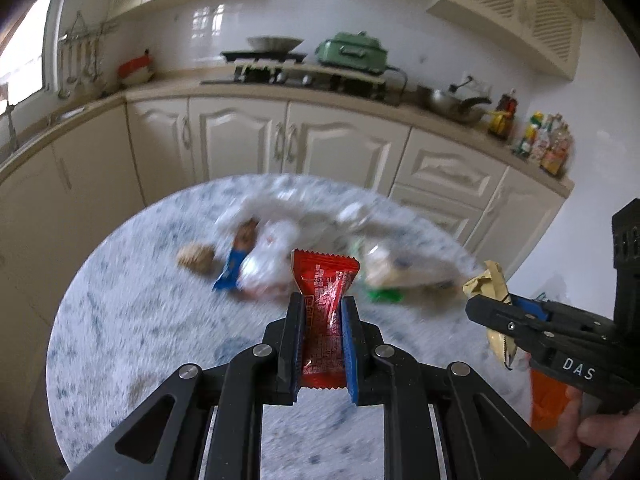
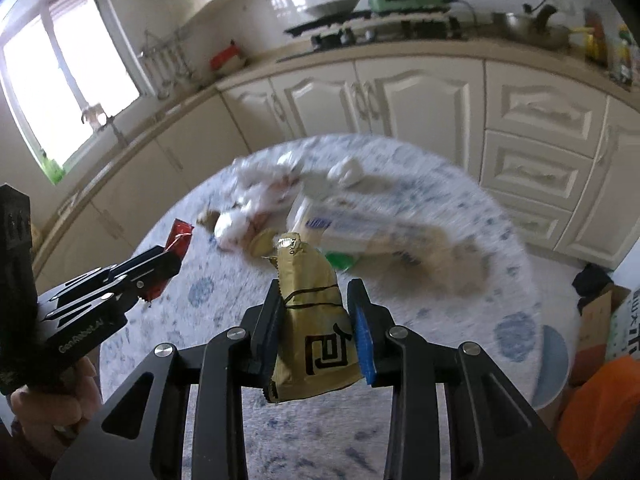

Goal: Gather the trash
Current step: 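Carry the candy bar and bread bag with both tools to the blue bucket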

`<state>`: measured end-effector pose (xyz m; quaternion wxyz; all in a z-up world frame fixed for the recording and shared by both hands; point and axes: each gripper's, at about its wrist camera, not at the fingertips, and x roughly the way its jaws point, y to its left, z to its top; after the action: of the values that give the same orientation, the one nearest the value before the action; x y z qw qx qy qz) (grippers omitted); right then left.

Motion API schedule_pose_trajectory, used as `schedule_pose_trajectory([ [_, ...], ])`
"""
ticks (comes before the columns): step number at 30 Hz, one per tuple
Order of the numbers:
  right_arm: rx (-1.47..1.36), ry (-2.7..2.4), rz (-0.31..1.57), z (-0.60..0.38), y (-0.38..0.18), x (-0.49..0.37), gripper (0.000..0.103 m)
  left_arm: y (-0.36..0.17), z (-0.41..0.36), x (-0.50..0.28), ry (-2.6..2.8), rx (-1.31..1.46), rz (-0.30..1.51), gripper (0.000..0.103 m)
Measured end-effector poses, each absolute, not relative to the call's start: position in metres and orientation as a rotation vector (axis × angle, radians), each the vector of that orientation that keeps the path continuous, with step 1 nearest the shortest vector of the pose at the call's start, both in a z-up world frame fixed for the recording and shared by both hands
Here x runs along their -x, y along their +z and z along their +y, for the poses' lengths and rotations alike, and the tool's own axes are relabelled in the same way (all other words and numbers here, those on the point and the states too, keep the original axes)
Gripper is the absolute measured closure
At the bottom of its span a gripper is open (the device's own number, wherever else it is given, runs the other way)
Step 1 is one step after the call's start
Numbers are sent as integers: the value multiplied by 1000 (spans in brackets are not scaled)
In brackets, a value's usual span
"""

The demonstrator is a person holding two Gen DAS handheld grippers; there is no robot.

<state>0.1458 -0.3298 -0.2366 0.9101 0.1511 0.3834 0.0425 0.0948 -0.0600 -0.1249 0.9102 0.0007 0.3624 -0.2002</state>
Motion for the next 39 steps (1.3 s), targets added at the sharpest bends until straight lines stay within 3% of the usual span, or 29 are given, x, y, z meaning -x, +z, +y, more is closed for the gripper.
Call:
schedule_pose_trajectory([
  [13, -342, -89, 638, -412, -184, -103, 71, -78, -124, -73, -575, -62, 607, 90],
  [25, -381, -348, 550, -513, -162, -39, 71, -75, -225, -84, -802, -110, 555, 90],
  [39, -555, -545, 665, -638, -247, -14, 71, -142, -392, -159, -1004, -168, 777, 89],
])
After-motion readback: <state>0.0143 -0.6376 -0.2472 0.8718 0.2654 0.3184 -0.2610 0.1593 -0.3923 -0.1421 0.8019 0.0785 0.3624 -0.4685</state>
